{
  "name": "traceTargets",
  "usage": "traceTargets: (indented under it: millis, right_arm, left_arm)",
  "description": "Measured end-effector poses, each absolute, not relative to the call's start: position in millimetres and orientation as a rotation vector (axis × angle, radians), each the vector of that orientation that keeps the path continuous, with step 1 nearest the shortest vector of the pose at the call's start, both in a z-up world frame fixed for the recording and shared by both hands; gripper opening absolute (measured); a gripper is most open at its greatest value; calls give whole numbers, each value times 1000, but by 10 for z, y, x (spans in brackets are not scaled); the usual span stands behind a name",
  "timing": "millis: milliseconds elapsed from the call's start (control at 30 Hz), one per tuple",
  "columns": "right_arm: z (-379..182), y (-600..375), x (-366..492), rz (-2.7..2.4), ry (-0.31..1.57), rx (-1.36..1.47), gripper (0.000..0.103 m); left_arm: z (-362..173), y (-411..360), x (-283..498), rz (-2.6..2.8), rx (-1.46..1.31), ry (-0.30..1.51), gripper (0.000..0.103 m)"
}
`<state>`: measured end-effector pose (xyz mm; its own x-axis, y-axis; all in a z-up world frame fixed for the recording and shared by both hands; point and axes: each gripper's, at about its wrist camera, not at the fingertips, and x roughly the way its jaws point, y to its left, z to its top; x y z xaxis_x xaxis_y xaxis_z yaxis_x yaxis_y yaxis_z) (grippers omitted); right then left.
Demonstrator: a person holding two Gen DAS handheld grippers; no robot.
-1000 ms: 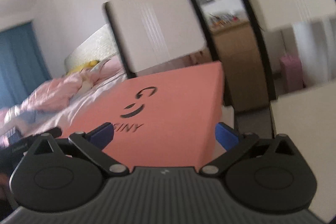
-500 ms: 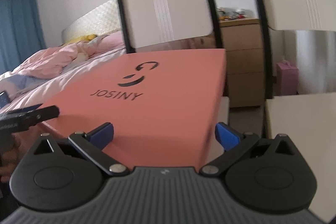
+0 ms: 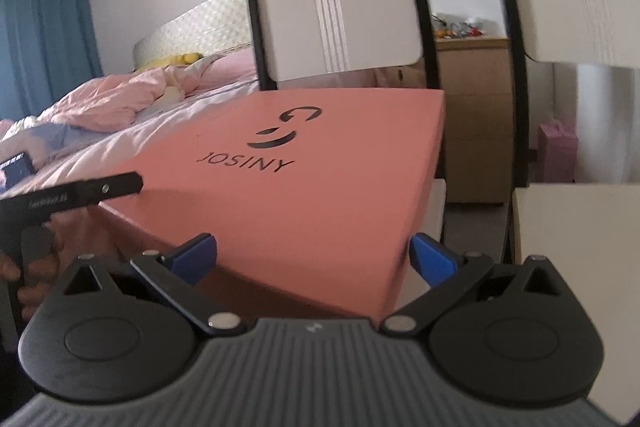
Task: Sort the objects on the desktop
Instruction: 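Press the lid down onto the box rim with both grippers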
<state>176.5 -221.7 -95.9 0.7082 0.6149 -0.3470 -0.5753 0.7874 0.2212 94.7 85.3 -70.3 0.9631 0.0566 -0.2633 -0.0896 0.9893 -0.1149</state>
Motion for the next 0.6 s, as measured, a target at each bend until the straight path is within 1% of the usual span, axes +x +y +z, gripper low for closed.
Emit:
traceTargets:
  millis: [200, 267, 400, 467, 600]
  right_arm:
    - [-950, -2191, 1735, 659, 409, 101, 101]
    - [-950, -2170, 1740, 653, 400, 108, 98]
    - [-943, -2125, 1766, 660, 378, 132, 97]
    - [-936, -2095, 1776, 669, 365, 139, 94]
    - [-937, -2013, 1796, 692, 354, 151, 93]
  left_arm:
    - [-700, 850, 945, 77, -131, 262, 101]
    - [-694, 866, 945, 90, -136, 260, 101]
    - [-685, 935, 953, 126, -162, 255, 101]
    - [-684, 980, 959, 150, -173, 251, 101]
    - [-680, 1083, 985, 187, -193, 248, 101]
